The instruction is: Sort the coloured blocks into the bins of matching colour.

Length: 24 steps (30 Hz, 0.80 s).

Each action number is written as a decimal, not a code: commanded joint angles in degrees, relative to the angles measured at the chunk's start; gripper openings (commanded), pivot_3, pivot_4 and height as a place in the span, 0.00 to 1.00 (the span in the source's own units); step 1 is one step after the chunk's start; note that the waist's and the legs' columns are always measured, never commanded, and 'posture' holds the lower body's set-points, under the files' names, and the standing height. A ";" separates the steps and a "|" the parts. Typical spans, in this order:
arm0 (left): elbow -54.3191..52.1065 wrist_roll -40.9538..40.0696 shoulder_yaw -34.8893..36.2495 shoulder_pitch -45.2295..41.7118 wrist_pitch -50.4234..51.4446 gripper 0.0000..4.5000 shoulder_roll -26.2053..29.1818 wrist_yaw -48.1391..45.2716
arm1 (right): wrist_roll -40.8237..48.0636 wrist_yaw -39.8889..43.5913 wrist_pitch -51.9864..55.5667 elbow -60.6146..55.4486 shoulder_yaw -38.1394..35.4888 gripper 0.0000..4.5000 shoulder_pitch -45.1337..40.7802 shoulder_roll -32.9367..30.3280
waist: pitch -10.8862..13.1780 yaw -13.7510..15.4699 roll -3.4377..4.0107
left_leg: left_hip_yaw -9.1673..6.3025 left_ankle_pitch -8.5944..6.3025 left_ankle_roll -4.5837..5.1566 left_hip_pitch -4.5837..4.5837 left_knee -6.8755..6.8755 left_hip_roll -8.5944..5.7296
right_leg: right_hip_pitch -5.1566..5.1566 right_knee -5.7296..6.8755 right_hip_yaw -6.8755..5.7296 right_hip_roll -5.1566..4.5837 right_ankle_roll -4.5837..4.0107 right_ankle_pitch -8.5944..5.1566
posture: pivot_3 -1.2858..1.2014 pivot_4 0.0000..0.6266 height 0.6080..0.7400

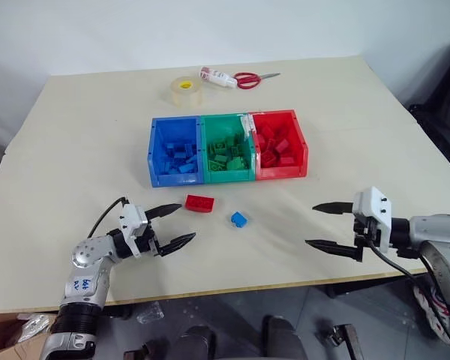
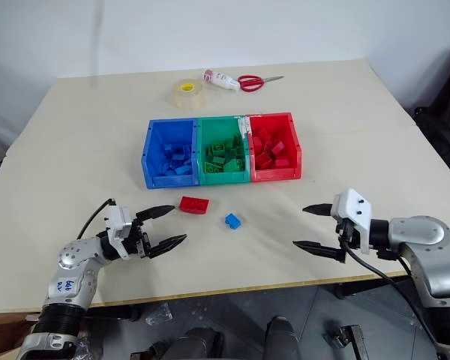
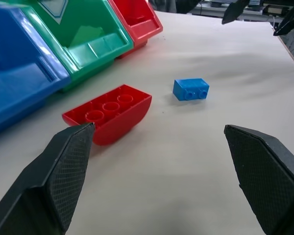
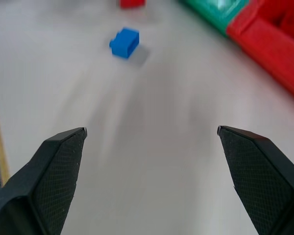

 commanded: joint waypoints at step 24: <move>-11.02 21.21 -23.29 -13.79 17.15 1.00 -7.82 16.93 | 2.73 -3.18 -0.70 -6.22 -5.70 0.99 6.13 0.75 | 0.02 1.53 -0.03 | 0.05 0.00 0.04 0.00 0.04 -0.03 | 0.07 -0.12 0.02 0.02 0.13 0.07 | 0.52 0.24 1.00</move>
